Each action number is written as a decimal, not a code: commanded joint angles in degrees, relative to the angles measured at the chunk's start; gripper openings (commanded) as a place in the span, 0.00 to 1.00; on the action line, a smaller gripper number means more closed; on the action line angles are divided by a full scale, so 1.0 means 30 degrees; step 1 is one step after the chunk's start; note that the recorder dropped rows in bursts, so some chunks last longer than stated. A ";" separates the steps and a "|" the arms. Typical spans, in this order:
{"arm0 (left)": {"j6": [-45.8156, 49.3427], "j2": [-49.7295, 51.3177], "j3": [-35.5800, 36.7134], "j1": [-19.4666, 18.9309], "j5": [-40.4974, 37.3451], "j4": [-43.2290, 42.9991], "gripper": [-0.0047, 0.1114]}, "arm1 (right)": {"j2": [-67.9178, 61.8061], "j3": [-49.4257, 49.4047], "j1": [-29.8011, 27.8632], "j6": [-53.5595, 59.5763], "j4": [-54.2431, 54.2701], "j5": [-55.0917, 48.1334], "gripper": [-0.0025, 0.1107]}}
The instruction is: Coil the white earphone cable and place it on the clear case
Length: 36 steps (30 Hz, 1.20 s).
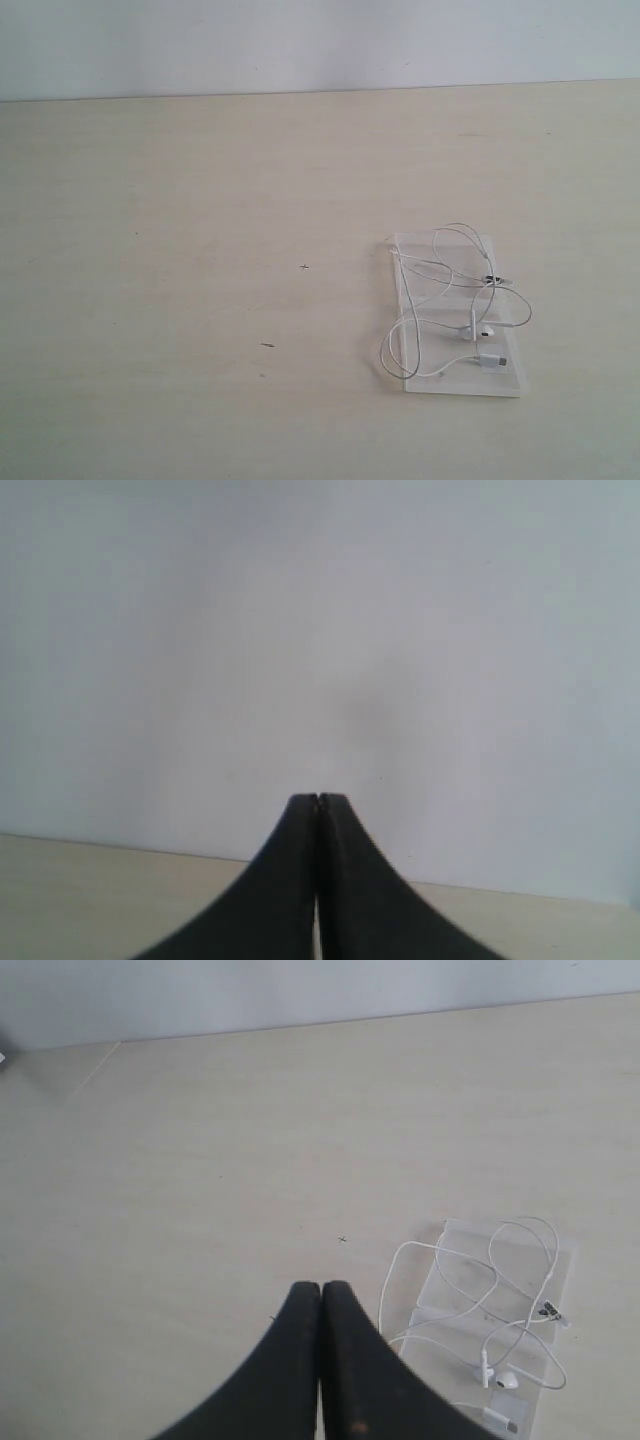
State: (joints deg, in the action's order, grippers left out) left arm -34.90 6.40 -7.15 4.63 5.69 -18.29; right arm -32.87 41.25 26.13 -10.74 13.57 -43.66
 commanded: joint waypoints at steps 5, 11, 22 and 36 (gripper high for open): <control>0.7591 -0.1899 0.1940 0.0000 -0.0405 0.6201 0.04 | 0.0051 -0.0094 -0.0060 0.0004 -0.0041 0.0167 0.02; 1.1389 -0.2134 0.2029 0.0000 -0.1295 0.6201 0.04 | 0.0051 -0.0094 -0.0060 0.0004 -0.0041 0.0167 0.02; 1.1896 -0.2134 0.2382 0.0000 -0.5212 0.6435 0.04 | 0.0051 -0.0094 -0.0060 0.0038 -0.0041 0.0175 0.02; 1.1843 -0.2134 0.2382 0.0000 -0.5558 0.6435 0.04 | 0.0051 -0.0094 -0.0060 0.0038 -0.0041 0.0175 0.02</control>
State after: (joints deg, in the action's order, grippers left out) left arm 0.67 0.37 0.04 4.63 -10.92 0.30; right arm -32.87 41.25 26.13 -10.74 13.57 -43.66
